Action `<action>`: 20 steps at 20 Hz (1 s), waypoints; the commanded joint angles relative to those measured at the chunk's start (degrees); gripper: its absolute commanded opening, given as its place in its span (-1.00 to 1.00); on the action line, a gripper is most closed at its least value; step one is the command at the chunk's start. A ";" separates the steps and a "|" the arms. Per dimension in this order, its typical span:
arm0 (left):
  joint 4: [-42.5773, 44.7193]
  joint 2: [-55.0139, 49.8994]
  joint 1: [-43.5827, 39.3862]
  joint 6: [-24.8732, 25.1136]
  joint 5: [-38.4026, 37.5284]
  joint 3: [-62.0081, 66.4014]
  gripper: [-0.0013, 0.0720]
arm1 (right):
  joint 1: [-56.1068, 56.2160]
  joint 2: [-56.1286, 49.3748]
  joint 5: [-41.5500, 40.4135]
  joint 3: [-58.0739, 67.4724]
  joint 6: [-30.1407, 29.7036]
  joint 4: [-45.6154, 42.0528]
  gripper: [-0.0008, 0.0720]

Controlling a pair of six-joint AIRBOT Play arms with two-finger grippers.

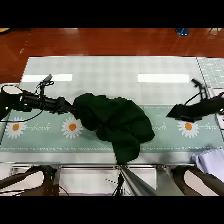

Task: Fold the shirts.

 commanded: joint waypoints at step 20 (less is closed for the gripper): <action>-0.22 8.74 2.69 1.05 -1.70 12.94 -0.88 | 27.41 10.16 -23.28 -2.29 16.50 -4.52 -0.89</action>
